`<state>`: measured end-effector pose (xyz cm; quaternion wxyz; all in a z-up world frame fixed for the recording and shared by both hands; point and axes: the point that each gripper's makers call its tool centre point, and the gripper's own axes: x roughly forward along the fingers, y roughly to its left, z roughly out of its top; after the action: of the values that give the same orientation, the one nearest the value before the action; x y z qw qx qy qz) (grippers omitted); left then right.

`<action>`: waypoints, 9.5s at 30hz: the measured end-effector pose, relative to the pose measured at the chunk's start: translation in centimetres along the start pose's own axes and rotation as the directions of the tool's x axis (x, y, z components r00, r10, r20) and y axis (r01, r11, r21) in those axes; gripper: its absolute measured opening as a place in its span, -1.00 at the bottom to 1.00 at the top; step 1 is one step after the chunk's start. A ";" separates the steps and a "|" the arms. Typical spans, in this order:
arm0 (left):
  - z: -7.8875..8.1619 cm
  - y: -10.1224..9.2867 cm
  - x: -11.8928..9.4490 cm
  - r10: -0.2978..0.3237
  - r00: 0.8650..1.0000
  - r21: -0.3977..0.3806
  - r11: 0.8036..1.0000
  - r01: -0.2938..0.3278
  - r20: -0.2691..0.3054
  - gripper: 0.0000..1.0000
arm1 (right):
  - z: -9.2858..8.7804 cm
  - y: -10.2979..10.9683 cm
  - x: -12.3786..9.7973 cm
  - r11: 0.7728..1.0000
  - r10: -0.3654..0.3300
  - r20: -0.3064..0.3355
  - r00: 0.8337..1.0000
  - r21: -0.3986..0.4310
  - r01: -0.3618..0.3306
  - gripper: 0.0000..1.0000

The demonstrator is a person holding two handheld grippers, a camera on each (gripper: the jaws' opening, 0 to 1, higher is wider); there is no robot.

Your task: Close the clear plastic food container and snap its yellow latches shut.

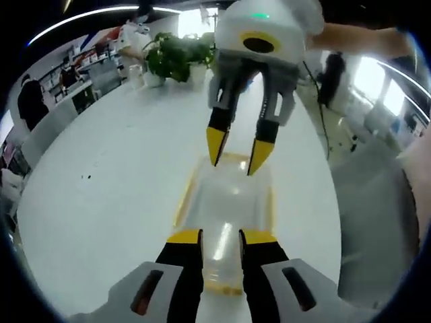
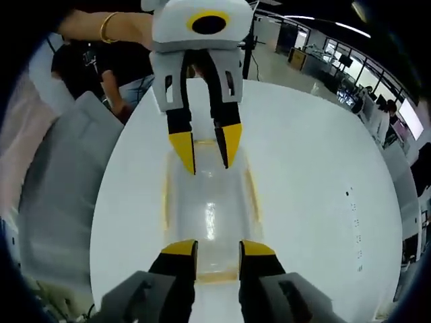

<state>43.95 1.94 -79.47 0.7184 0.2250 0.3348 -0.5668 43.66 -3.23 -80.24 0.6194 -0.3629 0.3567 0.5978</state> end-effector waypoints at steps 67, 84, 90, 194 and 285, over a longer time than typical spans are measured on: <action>0.3 -3.5 2.6 0.051 0.999 0.190 0.981 -0.051 0.006 -0.26 | 1.9 -1.5 3.1 0.981 0.183 -0.010 0.983 0.070 -0.182 0.09; -0.2 -3.7 3.0 0.131 0.991 0.291 0.949 -0.119 -0.020 -0.24 | 2.3 -1.3 3.7 0.972 0.219 -0.029 0.975 0.093 -0.215 0.13; -0.1 -3.5 3.0 0.136 0.991 0.294 0.947 -0.126 -0.015 -0.24 | 2.4 -1.3 3.8 0.968 0.232 -0.041 0.972 0.106 -0.227 0.13; 0.3 -4.9 2.5 0.118 0.993 0.296 0.949 -0.109 -0.012 -0.13 | 2.1 -0.3 3.9 0.940 0.064 0.172 0.983 0.319 -0.117 0.55; -5.1 1.1 -1.7 0.419 0.903 -0.695 0.677 -0.240 0.097 -0.36 | -3.0 1.4 1.6 0.439 -0.359 0.185 0.915 0.898 -0.009 -0.04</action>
<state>43.65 6.90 -81.70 0.8771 -0.0632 0.3761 -0.2919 42.31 -5.06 -83.16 0.8285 0.0889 0.4579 0.3099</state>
